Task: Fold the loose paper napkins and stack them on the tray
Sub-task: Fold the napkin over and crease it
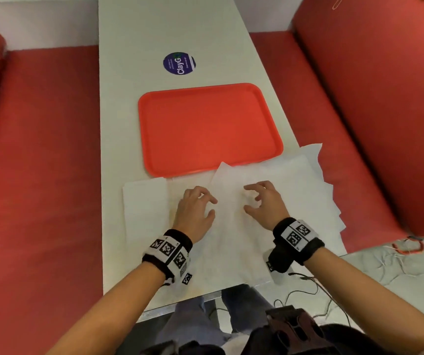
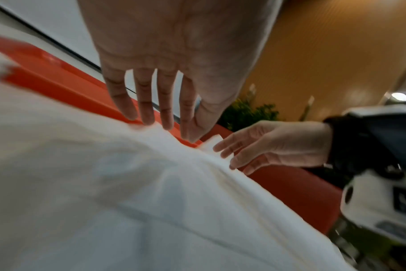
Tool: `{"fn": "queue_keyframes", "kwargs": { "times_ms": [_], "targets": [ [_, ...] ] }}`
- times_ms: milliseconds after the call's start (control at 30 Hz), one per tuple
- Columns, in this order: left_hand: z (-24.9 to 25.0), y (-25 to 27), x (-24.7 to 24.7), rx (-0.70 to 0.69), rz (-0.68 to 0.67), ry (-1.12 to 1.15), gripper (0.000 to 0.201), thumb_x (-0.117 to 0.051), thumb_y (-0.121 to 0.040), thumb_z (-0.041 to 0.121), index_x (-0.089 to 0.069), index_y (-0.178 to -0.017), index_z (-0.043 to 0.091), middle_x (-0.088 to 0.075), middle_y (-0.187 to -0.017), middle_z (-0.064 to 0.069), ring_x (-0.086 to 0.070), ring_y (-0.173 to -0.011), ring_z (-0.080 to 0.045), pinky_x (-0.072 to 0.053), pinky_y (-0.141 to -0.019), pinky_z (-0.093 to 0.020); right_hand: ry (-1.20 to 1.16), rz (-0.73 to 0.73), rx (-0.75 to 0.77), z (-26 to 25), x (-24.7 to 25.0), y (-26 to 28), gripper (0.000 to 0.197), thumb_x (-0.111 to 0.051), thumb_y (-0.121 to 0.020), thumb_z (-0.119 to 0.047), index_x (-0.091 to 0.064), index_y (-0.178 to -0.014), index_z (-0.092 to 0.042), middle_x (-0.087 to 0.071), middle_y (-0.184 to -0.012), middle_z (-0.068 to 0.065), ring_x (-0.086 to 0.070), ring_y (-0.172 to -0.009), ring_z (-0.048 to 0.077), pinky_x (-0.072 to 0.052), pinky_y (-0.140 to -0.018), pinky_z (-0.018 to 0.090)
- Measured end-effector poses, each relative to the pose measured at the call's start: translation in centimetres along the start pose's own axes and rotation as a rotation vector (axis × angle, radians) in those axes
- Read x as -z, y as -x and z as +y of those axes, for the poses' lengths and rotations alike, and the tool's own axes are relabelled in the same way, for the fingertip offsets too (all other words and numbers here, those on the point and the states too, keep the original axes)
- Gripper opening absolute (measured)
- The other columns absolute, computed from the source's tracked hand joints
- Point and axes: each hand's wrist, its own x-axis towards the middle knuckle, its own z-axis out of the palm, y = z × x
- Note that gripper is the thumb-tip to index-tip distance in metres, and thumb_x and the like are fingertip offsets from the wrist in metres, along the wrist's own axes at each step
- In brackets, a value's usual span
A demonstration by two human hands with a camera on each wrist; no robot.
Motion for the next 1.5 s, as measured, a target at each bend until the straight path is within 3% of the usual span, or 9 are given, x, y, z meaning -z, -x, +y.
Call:
{"fn": "queue_keyframes", "kwargs": {
  "times_ms": [233,400,667,833,1033,1167,1267,1400,1500],
  "targets": [
    [7.3,-4.4,-6.2,0.013,-0.232,-0.337,0.061,-0.049,-0.095,0.046,-0.034,-0.145,0.014,-0.039,-0.139,-0.004,-0.038,-0.125,-0.025,-0.036,-0.097,-0.041,0.114,0.009,-0.225,8.7,5.6,0.5,0.068,-0.081,-0.072,-0.018,-0.052,-0.134,-0.019,-0.042,-0.135,0.008,-0.046,-0.124,0.027,-0.04,-0.099,0.03],
    [8.0,-4.8,-8.4,0.139,-0.227,-0.438,0.08,-0.059,-0.083,0.06,-0.031,-0.14,0.01,-0.042,-0.129,-0.008,-0.04,-0.117,-0.028,-0.037,-0.092,-0.04,0.135,-0.013,-0.206,10.2,4.9,0.6,0.074,-0.083,-0.069,-0.022,-0.05,-0.135,-0.019,-0.037,-0.138,0.007,-0.036,-0.129,0.026,-0.035,-0.1,0.026],
    [8.7,-4.2,-7.8,0.015,-0.116,-0.017,0.02,-0.058,-0.094,0.027,-0.057,-0.107,0.012,-0.057,-0.101,-0.003,-0.055,-0.097,-0.024,-0.047,-0.08,-0.036,0.054,-0.006,-0.155,11.1,6.0,0.2,0.073,-0.085,-0.068,-0.022,-0.051,-0.133,-0.02,-0.043,-0.131,0.007,-0.049,-0.117,0.025,-0.041,-0.096,0.028],
    [8.6,-4.0,-3.3,0.046,0.02,0.289,0.016,-0.069,-0.088,0.025,-0.06,-0.096,0.013,-0.053,-0.065,0.006,-0.05,-0.061,-0.015,-0.041,-0.059,-0.026,-0.11,0.08,-0.083,10.6,9.3,-1.0,0.086,-0.088,-0.066,-0.023,-0.041,-0.138,-0.023,-0.044,-0.125,0.003,-0.054,-0.096,0.017,-0.046,-0.08,0.028],
    [6.9,-4.2,2.9,0.097,0.095,0.707,0.022,-0.071,-0.086,0.011,-0.066,-0.106,0.017,-0.075,-0.095,-0.001,-0.072,-0.086,-0.018,-0.057,-0.077,-0.035,-0.335,-0.102,0.055,6.2,11.0,-2.9,0.07,-0.086,-0.069,-0.029,-0.052,-0.13,-0.025,-0.062,-0.122,-0.013,-0.058,-0.11,0.009,-0.048,-0.086,0.027],
    [5.0,-3.7,5.3,0.204,0.188,0.934,0.024,-0.063,-0.091,0.014,-0.062,-0.114,0.019,-0.075,-0.1,-0.005,-0.072,-0.089,-0.019,-0.058,-0.078,-0.036,-0.581,-0.199,0.051,3.3,9.8,-3.6,0.036,-0.079,-0.077,-0.012,-0.069,-0.112,-0.008,-0.075,-0.104,0.002,-0.071,-0.095,0.016,-0.055,-0.087,0.032],
    [3.4,-2.2,5.4,0.353,0.066,1.051,0.035,-0.065,-0.09,0.026,-0.057,-0.124,0.027,-0.069,-0.119,0.004,-0.067,-0.104,-0.01,-0.056,-0.081,-0.037,-0.743,-0.21,-0.009,1.3,8.4,-3.6,0.03,-0.075,-0.08,-0.006,-0.07,-0.109,-0.002,-0.076,-0.096,0.005,-0.073,-0.083,0.015,-0.056,-0.071,0.023],
    [1.8,0.3,4.1,0.378,0.0,0.976,0.032,-0.069,-0.087,0.014,-0.063,-0.119,0.018,-0.073,-0.111,0.003,-0.07,-0.102,-0.016,-0.058,-0.073,-0.027,-0.789,-0.263,-0.066,-0.1,6.7,-3.4,0.025,-0.072,-0.083,-0.007,-0.07,-0.107,0.0,-0.076,-0.088,0.007,-0.072,-0.068,0.013,-0.052,-0.055,0.017],
    [0.6,1.2,3.6,0.482,0.089,1.038,0.026,-0.07,-0.085,0.01,-0.068,-0.111,0.007,-0.075,-0.105,-0.006,-0.07,-0.1,-0.027,-0.059,-0.073,-0.032,-0.784,-0.28,-0.102,0.1,5.4,-3.2,0.03,-0.073,-0.084,-0.014,-0.069,-0.109,0.003,-0.075,-0.097,0.015,-0.072,-0.08,0.024,-0.058,-0.067,0.027]
  ]
}}
